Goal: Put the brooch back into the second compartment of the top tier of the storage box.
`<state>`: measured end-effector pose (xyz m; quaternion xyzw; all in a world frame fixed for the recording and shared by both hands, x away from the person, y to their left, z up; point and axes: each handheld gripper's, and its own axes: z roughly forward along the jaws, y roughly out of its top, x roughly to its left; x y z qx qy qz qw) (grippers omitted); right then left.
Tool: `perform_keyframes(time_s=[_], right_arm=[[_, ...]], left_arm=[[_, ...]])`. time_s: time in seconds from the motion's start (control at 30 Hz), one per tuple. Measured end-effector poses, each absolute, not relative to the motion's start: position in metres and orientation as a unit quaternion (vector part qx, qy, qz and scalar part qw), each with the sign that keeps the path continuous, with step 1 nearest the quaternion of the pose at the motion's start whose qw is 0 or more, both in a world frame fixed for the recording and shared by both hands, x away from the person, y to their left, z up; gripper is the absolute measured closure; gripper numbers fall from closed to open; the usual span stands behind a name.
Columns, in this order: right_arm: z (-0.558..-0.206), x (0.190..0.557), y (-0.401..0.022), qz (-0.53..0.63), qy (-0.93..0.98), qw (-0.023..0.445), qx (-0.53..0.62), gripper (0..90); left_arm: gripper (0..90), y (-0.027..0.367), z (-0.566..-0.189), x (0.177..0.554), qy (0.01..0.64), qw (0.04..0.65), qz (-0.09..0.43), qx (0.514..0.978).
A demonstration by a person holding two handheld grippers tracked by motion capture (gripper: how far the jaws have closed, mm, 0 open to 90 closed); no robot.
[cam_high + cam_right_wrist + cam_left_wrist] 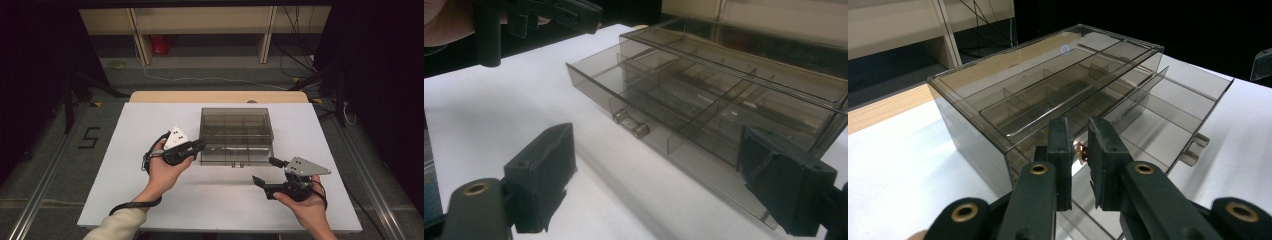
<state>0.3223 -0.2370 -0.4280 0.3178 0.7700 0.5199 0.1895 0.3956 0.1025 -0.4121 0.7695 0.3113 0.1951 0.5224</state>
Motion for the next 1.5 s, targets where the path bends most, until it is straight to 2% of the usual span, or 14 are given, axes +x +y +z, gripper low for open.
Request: perform_keyframes(time_s=[1.5], right_arm=[[-0.427,0.322,-0.238,0.523,0.768,0.189,0.317,17.0]], left_arm=[[80.6,0.069,-0.409,0.394,0.289,0.530,0.181,0.777]])
